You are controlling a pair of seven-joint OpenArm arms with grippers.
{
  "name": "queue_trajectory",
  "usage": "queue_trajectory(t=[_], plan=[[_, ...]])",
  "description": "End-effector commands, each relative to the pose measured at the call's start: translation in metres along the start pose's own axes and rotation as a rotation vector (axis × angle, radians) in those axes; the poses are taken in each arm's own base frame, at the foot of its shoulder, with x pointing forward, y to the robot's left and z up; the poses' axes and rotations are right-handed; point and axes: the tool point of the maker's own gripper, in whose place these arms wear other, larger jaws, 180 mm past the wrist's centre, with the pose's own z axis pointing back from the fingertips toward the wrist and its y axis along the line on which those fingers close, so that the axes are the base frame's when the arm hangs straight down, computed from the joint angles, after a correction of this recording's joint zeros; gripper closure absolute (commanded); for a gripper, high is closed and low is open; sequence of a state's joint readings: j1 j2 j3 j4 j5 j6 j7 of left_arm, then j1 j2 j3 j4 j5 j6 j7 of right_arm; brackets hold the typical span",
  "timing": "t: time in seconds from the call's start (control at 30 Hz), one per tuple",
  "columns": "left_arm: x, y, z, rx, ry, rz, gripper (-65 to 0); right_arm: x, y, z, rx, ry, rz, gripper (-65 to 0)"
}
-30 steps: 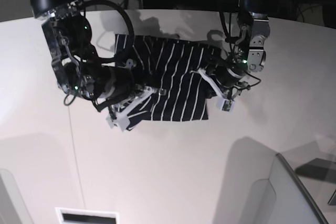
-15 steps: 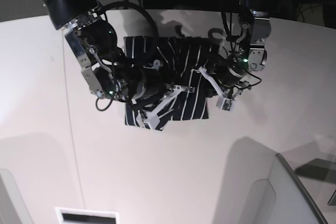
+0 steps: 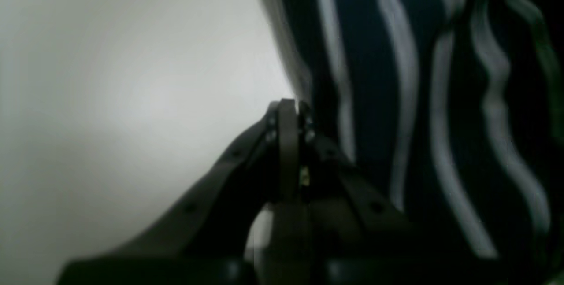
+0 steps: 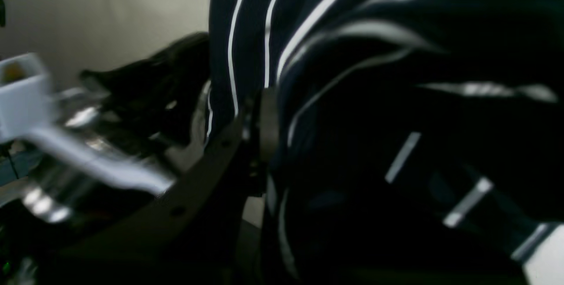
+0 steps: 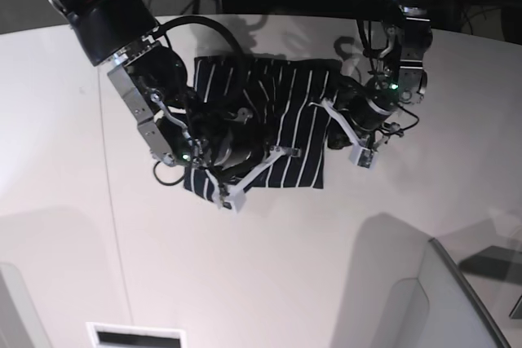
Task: Layout the t-shirt on the table in an organized manner, then fold the t-shirt properly
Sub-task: 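Fold the strip end with the right gripper over toward the left gripper, then press the folded bundle flat with the right gripper and withdraw the left gripper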
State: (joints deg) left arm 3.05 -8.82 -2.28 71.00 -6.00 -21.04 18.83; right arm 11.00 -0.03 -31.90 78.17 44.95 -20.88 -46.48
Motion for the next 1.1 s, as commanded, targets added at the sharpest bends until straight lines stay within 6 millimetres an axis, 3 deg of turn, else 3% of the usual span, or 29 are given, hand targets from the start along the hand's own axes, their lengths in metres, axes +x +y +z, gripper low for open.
queue_trajectory(t=[0.0,0.13,0.33,0.5,0.6,0.73,0.83,1.07], plan=[[0.023,0.014,0.008,0.027,-0.075,-0.011,0.0,0.007,0.018,0.000,0.042,-0.014,0.006,-0.6],[0.024,0.036,0.029,0.094,-0.055,-0.014,0.0,0.009,0.020,-0.004,0.042,-0.019,-0.003,-1.2],[-0.017,0.060,0.052,0.136,0.063,-0.051,0.0,0.014,0.022,-0.004,0.045,-0.048,-0.004,-2.9],[-0.054,0.055,0.077,0.127,0.137,-0.076,0.0,0.014,0.034,-0.005,0.070,-0.051,-0.003,-19.8],[-0.064,0.047,0.092,0.116,0.152,-0.098,0.0,0.013,0.045,-0.006,0.092,-0.049,-0.006,-30.2],[-0.064,0.054,0.114,0.158,0.137,-0.092,0.0,0.012,0.055,-0.006,0.112,-0.049,-0.005,-38.3],[-0.059,0.060,0.123,0.192,0.116,-0.074,0.0,0.015,0.065,-0.006,0.122,-0.066,0.029,-38.4],[-0.064,0.070,0.130,0.219,0.129,-0.067,0.0,-0.002,0.107,-0.008,0.209,-0.040,0.271,-38.6]])
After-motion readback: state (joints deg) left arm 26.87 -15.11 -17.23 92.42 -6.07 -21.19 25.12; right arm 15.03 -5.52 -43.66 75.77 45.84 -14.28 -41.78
